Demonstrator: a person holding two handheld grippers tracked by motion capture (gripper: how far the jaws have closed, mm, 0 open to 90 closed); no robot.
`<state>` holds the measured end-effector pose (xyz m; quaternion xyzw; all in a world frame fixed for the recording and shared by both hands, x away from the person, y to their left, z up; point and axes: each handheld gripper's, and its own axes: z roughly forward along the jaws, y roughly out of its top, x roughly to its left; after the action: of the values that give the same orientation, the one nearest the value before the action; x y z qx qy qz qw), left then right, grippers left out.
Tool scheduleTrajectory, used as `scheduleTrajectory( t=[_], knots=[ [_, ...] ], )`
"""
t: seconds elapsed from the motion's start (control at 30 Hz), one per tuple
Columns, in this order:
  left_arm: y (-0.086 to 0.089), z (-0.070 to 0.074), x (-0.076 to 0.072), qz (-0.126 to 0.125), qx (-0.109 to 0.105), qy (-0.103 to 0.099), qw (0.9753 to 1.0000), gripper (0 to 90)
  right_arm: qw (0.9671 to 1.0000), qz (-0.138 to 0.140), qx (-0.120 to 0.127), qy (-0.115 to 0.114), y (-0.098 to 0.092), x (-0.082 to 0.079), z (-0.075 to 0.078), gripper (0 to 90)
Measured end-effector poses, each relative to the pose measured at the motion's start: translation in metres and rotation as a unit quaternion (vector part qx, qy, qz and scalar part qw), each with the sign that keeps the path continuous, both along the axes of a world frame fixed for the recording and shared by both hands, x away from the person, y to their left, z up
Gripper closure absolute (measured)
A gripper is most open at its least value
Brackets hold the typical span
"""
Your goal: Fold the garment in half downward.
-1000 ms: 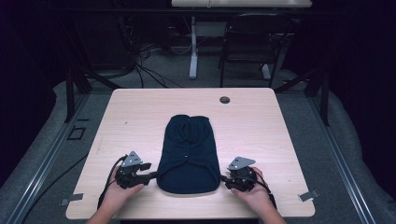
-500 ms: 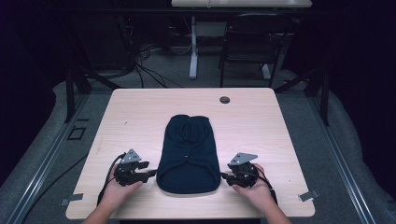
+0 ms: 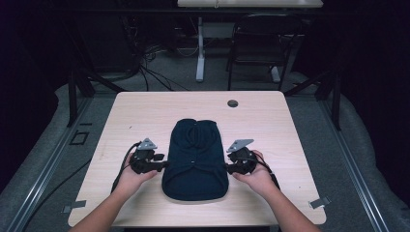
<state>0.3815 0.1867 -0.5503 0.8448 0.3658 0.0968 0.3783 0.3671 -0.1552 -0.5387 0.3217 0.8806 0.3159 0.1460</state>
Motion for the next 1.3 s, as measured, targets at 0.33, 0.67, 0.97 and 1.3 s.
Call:
scheduleTrajectory(
  t=[0.33, 0.67, 0.97, 1.3],
  knots=[
    [-0.030, -0.003, 0.030, -0.016, 0.020, -0.005, 0.9997, 58.6, 0.9999, 0.009, -0.009, 0.006, 0.025, 0.033, -0.004, 59.5],
    [-0.043, -0.017, 0.041, -0.023, 0.064, -0.003, 0.9977, 62.2, 0.9992, 0.016, -0.035, 0.010, 0.039, 0.046, -0.016, 67.0],
    [-0.043, -0.019, 0.037, -0.035, 0.067, -0.004, 0.9972, 63.8, 0.9982, 0.032, -0.046, 0.023, 0.038, 0.044, -0.023, 72.5],
    [-0.042, -0.019, 0.023, -0.057, 0.071, -0.002, 0.9959, 63.9, 0.9964, 0.059, -0.055, 0.027, 0.038, 0.028, -0.022, 72.9]
  ],
)
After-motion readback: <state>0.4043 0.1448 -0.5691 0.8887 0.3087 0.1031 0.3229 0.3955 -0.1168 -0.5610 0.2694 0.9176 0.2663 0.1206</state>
